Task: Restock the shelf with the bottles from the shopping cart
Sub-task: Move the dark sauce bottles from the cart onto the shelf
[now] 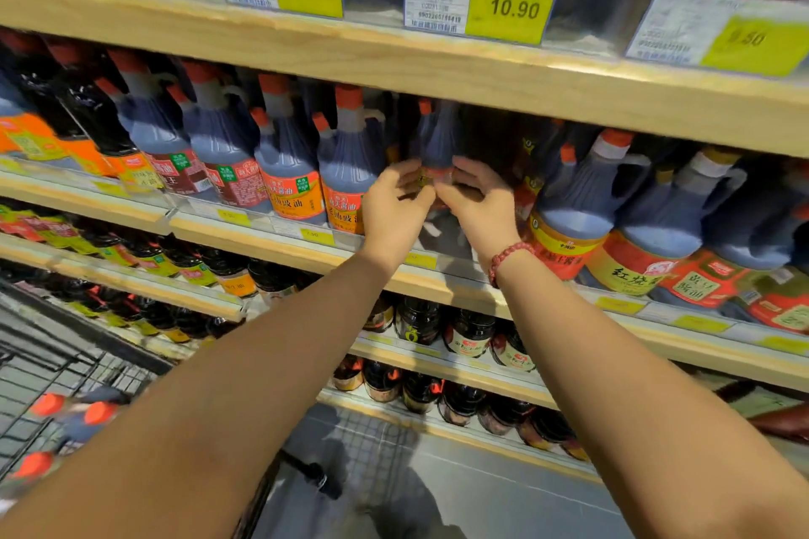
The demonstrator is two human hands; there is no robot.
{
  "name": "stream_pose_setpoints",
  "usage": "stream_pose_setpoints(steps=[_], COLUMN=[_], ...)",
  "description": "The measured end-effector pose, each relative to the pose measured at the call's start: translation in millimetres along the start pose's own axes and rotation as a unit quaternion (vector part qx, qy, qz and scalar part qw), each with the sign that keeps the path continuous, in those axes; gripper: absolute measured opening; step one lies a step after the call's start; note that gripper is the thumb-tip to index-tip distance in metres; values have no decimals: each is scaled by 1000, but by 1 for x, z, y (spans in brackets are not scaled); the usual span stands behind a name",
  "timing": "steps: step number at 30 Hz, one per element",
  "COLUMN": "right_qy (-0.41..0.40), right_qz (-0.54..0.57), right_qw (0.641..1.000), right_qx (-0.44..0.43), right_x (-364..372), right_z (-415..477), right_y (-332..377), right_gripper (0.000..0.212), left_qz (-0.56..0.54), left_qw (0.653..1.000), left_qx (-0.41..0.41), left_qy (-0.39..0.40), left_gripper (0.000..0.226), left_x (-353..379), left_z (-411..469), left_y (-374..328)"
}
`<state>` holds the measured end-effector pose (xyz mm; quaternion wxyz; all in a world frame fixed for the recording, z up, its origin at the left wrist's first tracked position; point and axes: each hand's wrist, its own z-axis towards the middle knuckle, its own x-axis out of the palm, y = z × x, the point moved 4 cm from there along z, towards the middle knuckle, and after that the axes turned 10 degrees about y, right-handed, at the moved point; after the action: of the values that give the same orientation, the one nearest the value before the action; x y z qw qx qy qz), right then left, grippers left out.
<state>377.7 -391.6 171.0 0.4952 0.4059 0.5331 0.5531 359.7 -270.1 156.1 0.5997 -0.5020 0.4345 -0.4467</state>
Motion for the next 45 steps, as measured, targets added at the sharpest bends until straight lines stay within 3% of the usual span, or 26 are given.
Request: stream_pose_setpoints(steps=[3,9,13,19,27,31,36,45], right_qy=[45,130,199,313,397,443,479,537], right_qz=[10,21,27,14,-43,-65,-77,-157], right_qw=[999,991,980,948,915,892,863,800], right_qx=[8,-2,5,54,56,67,142,215], right_x=[13,69,120,210,335,384,412,432], right_z=[-10,-31,-47,-77,-116,-140,-165,-197], right_y=[9,14,12,5,-18,-42,-88,-175], right_gripper=[34,30,31,31,30,28,30,34], left_qz=[2,40,130,90,144,113,82,104], left_qw=[1000,991,973,962,896,893,872,867], left_qx=[0,-17,-9,-69,-166,-193,-245,-316], left_qy=[-11,-129,-191,-250,-385,-391,-416,-372], left_gripper=[23,22,33,16,21,20,20,27], left_x=[-18,-84,-140,-239,-350,-373,-390,-382], left_z=[-18,-66,-103,-160,-241,-275,-315,-348], left_y=[-7,-7,-2,17,53,79,131,201])
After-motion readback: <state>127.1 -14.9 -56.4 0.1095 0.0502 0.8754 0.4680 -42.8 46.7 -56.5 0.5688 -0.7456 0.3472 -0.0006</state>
